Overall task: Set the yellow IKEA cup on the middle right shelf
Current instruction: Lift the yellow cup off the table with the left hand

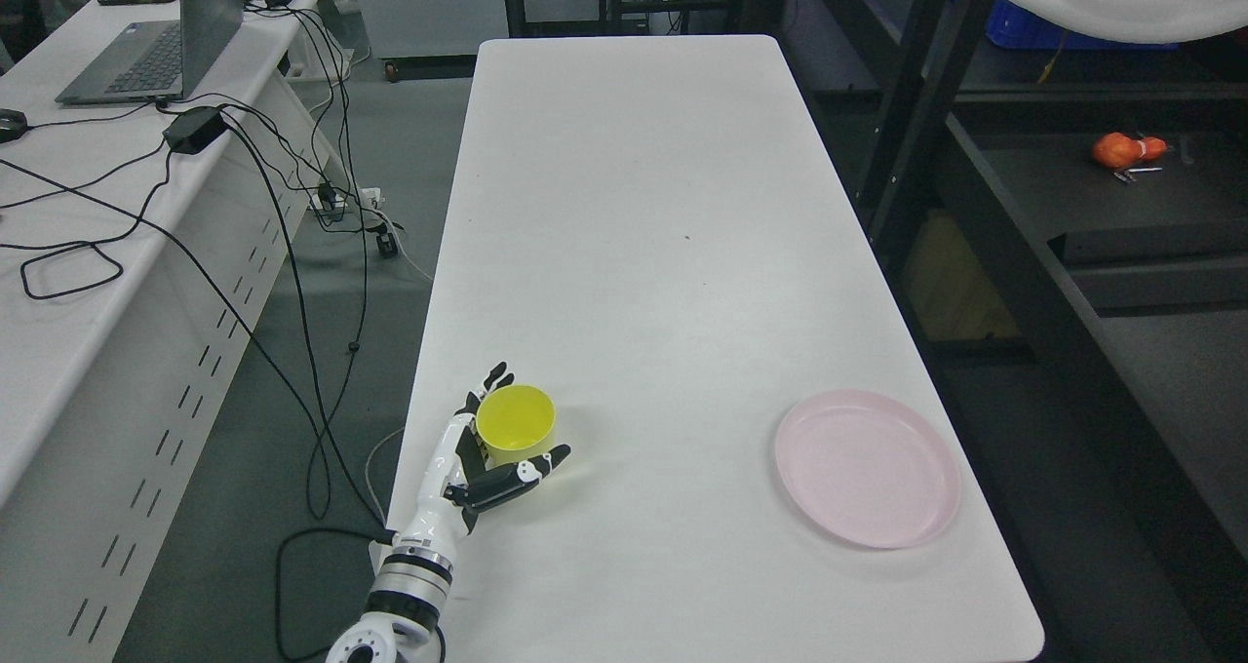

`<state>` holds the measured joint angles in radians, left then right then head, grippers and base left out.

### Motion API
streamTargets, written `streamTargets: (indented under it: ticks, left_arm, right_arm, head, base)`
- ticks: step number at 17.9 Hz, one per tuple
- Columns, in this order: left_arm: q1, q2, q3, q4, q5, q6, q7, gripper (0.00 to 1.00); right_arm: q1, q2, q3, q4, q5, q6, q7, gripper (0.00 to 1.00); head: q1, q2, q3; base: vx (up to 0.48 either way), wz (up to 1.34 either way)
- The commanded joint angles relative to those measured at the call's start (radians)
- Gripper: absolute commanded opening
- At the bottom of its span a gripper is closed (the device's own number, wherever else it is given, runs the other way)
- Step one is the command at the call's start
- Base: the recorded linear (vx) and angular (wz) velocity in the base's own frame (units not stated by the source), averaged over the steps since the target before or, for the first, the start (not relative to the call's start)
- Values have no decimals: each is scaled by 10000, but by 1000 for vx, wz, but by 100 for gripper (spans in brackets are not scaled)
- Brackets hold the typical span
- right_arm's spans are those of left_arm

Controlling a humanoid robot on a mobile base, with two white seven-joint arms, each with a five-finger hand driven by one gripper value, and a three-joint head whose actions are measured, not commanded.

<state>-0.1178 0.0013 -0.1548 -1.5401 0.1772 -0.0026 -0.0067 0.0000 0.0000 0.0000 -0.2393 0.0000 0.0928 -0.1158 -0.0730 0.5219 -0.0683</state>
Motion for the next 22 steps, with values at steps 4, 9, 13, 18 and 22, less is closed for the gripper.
streamTargets:
  ticks: [4, 9, 13, 18, 22]
  left_arm:
    - [27, 161, -109, 506, 38, -81, -25, 68]
    - [150, 161, 397, 491, 466, -1842, 21, 4]
    - [318, 161, 857, -502, 652, -2076, 21, 0]
    - [702, 161, 980, -1840, 728, -2489, 6, 0]
    - [733, 161, 996, -2009, 728, -2842, 6, 0]
  right_arm:
    - [138, -175, 169, 0, -245, 8, -8, 99]
    - [138, -175, 169, 0, -245, 8, -8, 99]
    - [138, -175, 169, 0, -245, 8, -8, 99]
    - [138, -175, 169, 0, -245, 8, -8, 99]
    - [138, -175, 169, 0, -245, 8, -8, 99]
  head:
    - [0, 0, 0]
    - [0, 0, 0]
    - [0, 0, 0]
    - [0, 0, 0]
    - [0, 0, 0]
  base:
    - [0, 0]
    - [0, 0]
    - [0, 0]
    - [-9, 2]
    - [-90, 16]
